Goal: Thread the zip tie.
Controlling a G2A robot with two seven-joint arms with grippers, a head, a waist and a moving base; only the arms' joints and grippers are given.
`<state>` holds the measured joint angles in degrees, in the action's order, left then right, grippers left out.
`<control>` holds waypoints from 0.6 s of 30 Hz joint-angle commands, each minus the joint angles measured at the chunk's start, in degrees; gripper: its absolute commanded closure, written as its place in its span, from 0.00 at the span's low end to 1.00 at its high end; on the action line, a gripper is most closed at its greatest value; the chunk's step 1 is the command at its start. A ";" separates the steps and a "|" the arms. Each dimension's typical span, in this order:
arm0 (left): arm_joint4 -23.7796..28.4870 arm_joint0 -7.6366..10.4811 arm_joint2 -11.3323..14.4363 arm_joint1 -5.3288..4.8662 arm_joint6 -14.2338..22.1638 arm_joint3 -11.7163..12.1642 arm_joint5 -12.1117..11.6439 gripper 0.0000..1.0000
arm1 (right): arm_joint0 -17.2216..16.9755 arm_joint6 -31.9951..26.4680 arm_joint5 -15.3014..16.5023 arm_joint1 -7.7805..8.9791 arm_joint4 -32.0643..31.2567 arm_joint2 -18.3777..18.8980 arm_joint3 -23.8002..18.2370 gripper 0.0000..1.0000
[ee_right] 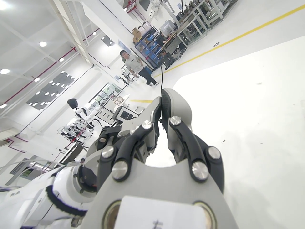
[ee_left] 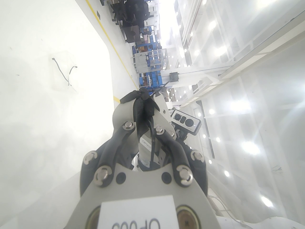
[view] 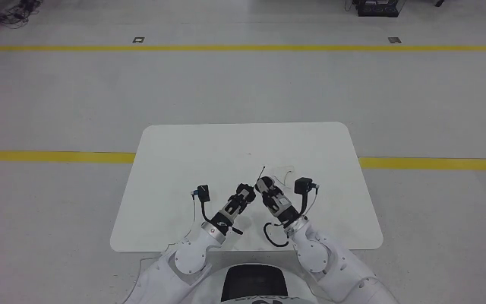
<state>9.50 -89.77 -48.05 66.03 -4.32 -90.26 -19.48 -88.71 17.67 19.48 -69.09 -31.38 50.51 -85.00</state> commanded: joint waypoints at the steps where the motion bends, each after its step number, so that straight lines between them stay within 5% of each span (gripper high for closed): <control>1: 0.00 0.00 0.00 0.00 0.00 0.00 0.00 1.00 | -0.02 -0.06 0.00 -0.03 -0.08 0.02 0.01 1.00; 6: 0.00 0.00 0.00 0.00 0.00 0.00 0.00 1.00 | -0.14 -0.25 0.00 -0.08 -0.05 0.06 -0.10 1.00; 7: 0.00 0.00 0.00 0.00 0.00 0.00 0.00 1.00 | -0.20 -0.25 0.00 -0.08 0.07 0.10 -0.12 0.77; 8: 0.00 0.00 0.00 0.00 0.00 0.00 0.00 1.00 | -0.31 -0.27 0.00 -0.07 0.32 0.21 -0.17 0.00; 18: 0.00 0.00 0.00 0.00 0.00 0.00 0.00 1.00 | -2.31 -0.82 0.00 0.78 2.95 2.50 -2.55 0.00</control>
<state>9.50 -89.77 -48.05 66.03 -4.32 -90.26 -19.48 -90.81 16.86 19.48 -68.46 -28.58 52.72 -87.29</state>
